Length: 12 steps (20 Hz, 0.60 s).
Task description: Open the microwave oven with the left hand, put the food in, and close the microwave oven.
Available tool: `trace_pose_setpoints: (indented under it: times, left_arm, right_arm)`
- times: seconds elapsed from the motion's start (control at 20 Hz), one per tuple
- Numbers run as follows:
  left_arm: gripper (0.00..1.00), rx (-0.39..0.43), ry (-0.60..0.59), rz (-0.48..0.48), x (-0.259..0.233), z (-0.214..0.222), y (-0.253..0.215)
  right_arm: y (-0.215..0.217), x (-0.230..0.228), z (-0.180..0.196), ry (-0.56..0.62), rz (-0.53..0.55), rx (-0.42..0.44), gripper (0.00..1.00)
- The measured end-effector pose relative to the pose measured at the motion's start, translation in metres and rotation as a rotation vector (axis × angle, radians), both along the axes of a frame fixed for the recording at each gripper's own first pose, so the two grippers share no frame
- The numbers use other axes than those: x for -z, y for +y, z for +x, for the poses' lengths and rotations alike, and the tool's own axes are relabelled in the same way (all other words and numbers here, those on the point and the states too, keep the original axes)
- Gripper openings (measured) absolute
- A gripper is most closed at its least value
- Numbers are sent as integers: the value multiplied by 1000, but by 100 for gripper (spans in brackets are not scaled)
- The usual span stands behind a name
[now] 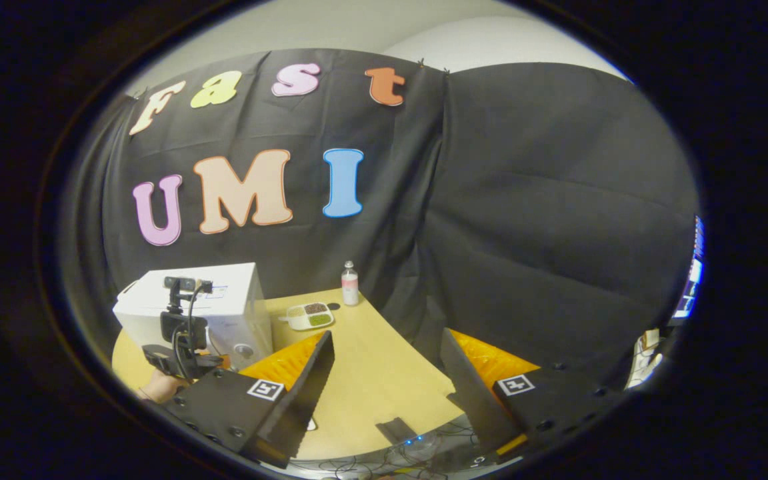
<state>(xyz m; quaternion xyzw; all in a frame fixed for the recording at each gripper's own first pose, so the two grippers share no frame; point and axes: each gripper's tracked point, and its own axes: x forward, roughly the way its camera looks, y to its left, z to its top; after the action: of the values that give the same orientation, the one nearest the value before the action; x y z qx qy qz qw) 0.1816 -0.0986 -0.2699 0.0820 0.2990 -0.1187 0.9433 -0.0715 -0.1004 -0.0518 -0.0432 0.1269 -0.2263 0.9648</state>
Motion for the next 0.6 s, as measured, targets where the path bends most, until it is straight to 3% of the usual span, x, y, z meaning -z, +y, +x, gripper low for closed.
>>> trace_pose_setpoints:
  times: [0.15,0.2,0.6]
  left_arm:
    - [16,-6,-8,-26,1,0,0]
    - [14,-7,-6,-21,0,0,1]
    - [5,-1,-11,-15,-1,-2,0]
  right_arm:
    - [1,7,-6,20,6,-9,92]
    - [0,9,-9,22,8,-9,99]
    - [11,36,-26,75,68,-48,100]
